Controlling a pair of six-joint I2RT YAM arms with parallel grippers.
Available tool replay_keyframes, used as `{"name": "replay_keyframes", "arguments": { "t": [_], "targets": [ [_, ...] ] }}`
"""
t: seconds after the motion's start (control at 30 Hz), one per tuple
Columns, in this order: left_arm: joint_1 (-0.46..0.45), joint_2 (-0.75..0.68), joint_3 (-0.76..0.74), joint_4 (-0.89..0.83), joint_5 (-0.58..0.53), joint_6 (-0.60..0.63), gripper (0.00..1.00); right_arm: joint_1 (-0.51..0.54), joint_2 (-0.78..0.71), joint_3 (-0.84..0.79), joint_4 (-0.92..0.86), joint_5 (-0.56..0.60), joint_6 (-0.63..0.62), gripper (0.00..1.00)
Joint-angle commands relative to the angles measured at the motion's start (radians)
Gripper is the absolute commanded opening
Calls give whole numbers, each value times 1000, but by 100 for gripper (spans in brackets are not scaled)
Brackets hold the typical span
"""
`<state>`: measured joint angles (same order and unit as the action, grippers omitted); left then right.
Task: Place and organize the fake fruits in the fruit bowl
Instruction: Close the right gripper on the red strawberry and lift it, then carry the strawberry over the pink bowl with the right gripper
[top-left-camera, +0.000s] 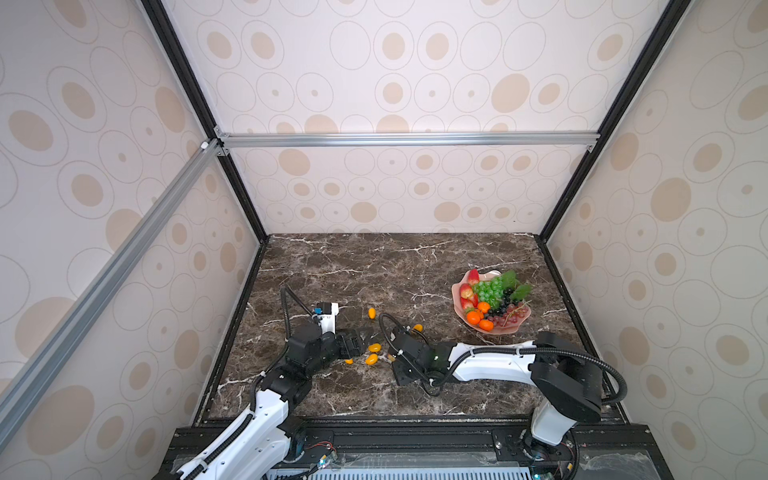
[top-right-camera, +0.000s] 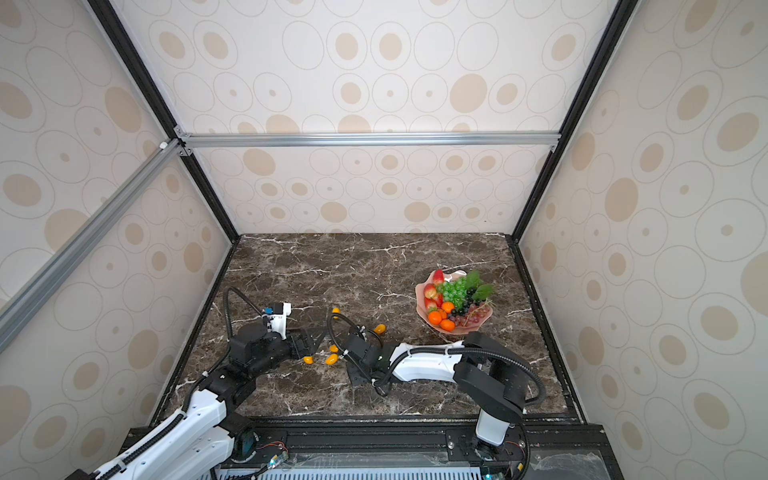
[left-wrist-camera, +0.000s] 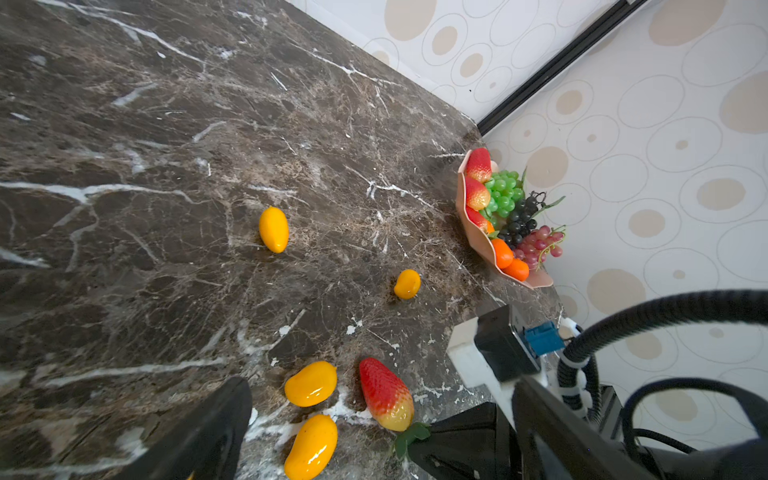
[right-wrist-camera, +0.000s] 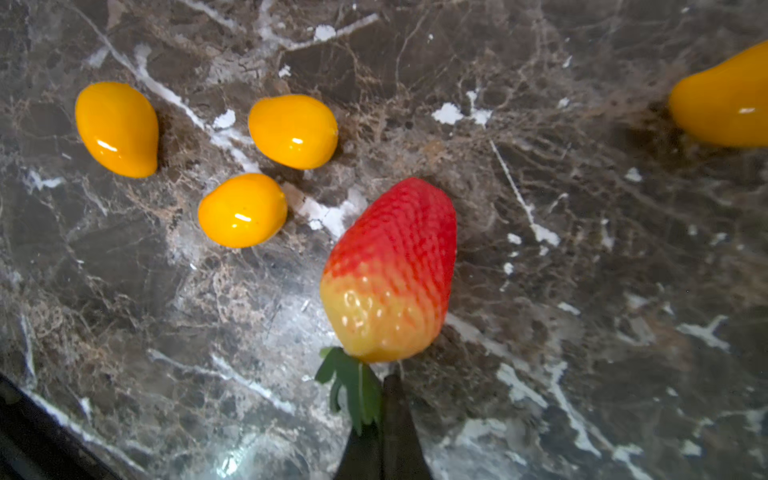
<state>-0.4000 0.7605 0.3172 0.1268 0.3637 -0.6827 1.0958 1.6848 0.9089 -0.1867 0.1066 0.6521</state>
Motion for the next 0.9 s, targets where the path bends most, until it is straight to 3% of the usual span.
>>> {"name": "replay_keyframes", "arguments": {
  "t": [0.0,0.4,0.87],
  "targets": [
    [6,9,22,60,36,17,99,-14,-56,-31,29,-31,-85,0],
    [-29,70,32,148,45,7,99,-90,-262,-94,-54,13,-189,0],
    [-195,312,158,295,-21,23,99,-279,-519,-89,-203,53,-233,0]
  ]
}}
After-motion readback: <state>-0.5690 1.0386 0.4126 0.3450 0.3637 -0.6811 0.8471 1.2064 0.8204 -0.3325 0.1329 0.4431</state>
